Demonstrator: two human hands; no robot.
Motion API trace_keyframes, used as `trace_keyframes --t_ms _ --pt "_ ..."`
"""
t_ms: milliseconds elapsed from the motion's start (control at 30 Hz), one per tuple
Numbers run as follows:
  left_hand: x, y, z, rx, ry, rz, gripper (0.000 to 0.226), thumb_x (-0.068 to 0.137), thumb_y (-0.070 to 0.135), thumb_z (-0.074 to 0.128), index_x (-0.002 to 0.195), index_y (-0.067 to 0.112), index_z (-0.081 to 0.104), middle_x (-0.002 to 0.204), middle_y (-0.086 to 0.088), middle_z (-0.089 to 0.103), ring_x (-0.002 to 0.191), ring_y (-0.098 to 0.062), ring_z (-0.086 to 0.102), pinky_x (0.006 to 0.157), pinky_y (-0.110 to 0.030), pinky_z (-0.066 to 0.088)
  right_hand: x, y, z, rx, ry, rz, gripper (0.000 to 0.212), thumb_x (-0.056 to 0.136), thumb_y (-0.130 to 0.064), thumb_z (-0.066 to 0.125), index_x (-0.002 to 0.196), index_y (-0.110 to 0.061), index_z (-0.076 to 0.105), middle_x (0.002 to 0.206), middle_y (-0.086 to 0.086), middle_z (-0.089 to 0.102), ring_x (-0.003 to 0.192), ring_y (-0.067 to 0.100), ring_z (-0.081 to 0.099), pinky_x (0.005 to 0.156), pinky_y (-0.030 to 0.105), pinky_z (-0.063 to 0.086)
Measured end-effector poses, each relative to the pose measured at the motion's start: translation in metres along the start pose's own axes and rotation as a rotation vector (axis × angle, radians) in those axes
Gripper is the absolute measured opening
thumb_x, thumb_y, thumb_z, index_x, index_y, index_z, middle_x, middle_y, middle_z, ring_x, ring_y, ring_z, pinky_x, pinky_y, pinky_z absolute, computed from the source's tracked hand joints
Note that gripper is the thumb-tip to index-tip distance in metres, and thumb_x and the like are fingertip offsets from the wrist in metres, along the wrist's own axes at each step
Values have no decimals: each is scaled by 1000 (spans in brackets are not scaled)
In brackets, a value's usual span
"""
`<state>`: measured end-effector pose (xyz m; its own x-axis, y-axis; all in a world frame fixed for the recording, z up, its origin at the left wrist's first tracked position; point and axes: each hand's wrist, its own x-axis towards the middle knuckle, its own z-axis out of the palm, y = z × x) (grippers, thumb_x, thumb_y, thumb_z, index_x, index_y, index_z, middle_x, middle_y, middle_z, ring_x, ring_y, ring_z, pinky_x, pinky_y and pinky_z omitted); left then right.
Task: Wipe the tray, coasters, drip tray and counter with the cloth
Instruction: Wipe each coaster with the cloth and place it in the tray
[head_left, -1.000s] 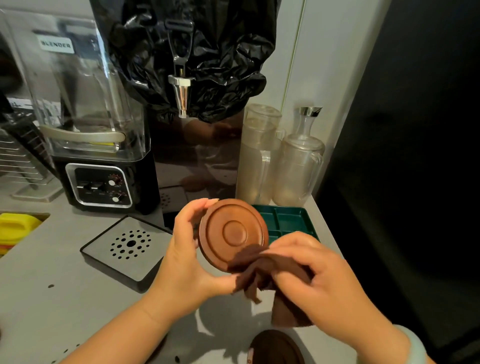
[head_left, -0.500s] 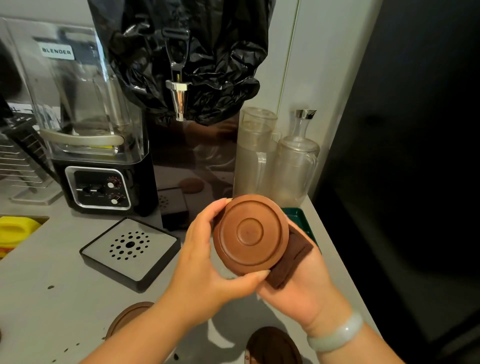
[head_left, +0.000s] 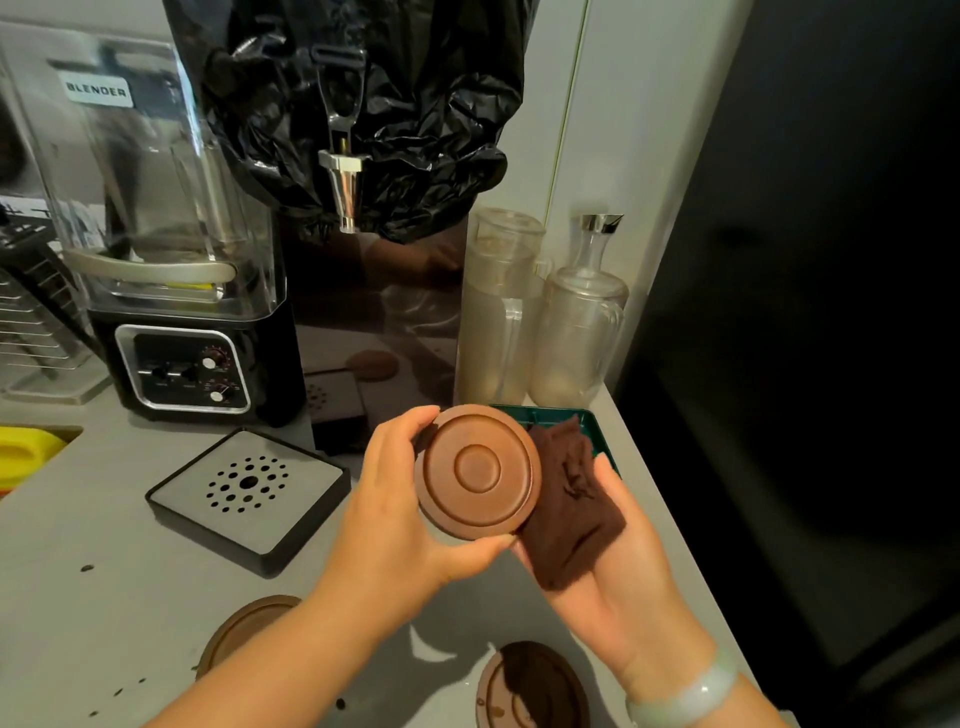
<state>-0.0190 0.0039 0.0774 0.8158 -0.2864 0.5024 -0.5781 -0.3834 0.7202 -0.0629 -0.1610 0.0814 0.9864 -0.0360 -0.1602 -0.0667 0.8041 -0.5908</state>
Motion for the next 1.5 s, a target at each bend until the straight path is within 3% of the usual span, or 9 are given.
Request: trace_keyframes --t_ms 267,367,500,633,967,1100,1200,1400,1500 --pt "-6 8 27 -5 -57 102 94 59 44 81 133 43 24 128 19 32 121 10 37 95 -1 32 10 7 -2 -746 265 -463 19 93 -27 55 109 -25 64 99 2 73 89 13 70 73 29 59" --pt "-2 9 22 -260 -148 -111 75 68 52 76 131 50 34 126 25 48 105 0 61 89 -10 47 16 -3 -16 -864 360 -539 12 91 -33 56 99 -31 64 93 -3 72 86 12 69 74 32 59" --pt "8 2 20 -311 -336 -346 26 84 51 57 100 36 72 87 15 72 71 -6 68 72 -21 56 21 -10 -31 -1013 406 -569 10 90 -45 51 93 -40 58 92 -8 68 87 13 66 73 30 58" --pt "4 -5 36 -466 -306 -513 24 93 32 56 84 21 75 61 3 68 58 -3 60 56 -12 48 21 -8 -37 -952 412 -530 18 89 -46 50 97 -35 61 92 -6 70 85 11 68 66 22 56" --pt "7 -10 79 -831 -27 -817 26 95 34 54 99 12 66 83 -3 78 78 -12 74 60 -16 55 5 18 -70 -898 298 -212 16 91 -38 54 99 -32 67 87 -5 75 75 8 71 57 17 53" --pt "11 -29 74 -772 -45 -838 28 95 39 52 99 15 67 80 -3 77 76 -11 74 65 -20 56 2 -3 -122 -1402 425 -75 7 88 -35 61 89 -29 64 92 2 68 80 13 65 73 33 54" --pt "10 -42 76 -742 -65 -858 30 95 39 51 101 15 67 83 -6 77 75 -12 73 67 -22 56 0 -7 -142 -1665 333 112 19 80 -37 70 94 -34 58 101 -6 60 88 5 58 77 19 44" --pt "7 -55 84 -670 -125 -894 31 96 41 48 103 18 67 84 -4 77 79 -14 73 75 -27 58 23 -24 -111 -1415 301 -205 25 77 -47 70 100 -39 63 98 -20 67 96 -8 59 74 5 43" --pt "6 -57 87 -669 -135 -903 30 97 40 47 102 17 67 81 -2 77 76 -11 73 69 -22 57 43 -26 -84 -1191 211 -129 24 83 -33 68 106 -35 60 90 -10 73 83 -3 66 62 11 50"
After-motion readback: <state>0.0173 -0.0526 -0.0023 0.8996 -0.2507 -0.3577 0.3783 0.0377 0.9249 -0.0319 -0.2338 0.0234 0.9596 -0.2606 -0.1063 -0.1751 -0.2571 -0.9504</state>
